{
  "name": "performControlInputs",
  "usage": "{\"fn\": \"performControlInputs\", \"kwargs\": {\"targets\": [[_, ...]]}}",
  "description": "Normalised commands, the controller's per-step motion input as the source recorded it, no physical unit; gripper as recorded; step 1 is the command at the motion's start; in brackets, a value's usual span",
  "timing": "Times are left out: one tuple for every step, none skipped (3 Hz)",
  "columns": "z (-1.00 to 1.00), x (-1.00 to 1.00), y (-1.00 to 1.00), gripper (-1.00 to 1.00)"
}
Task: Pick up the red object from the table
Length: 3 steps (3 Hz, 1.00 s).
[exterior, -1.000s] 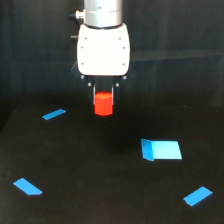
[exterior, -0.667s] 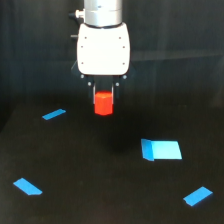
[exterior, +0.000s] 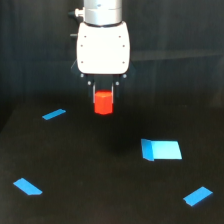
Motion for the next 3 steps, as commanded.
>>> {"fn": "performControlInputs", "kwargs": {"targets": [[0.19,-0.12,-0.02,-1.0],[0.14,-0.03,-0.02,-1.0],[0.04,-0.03,-0.07,-0.99]]}}
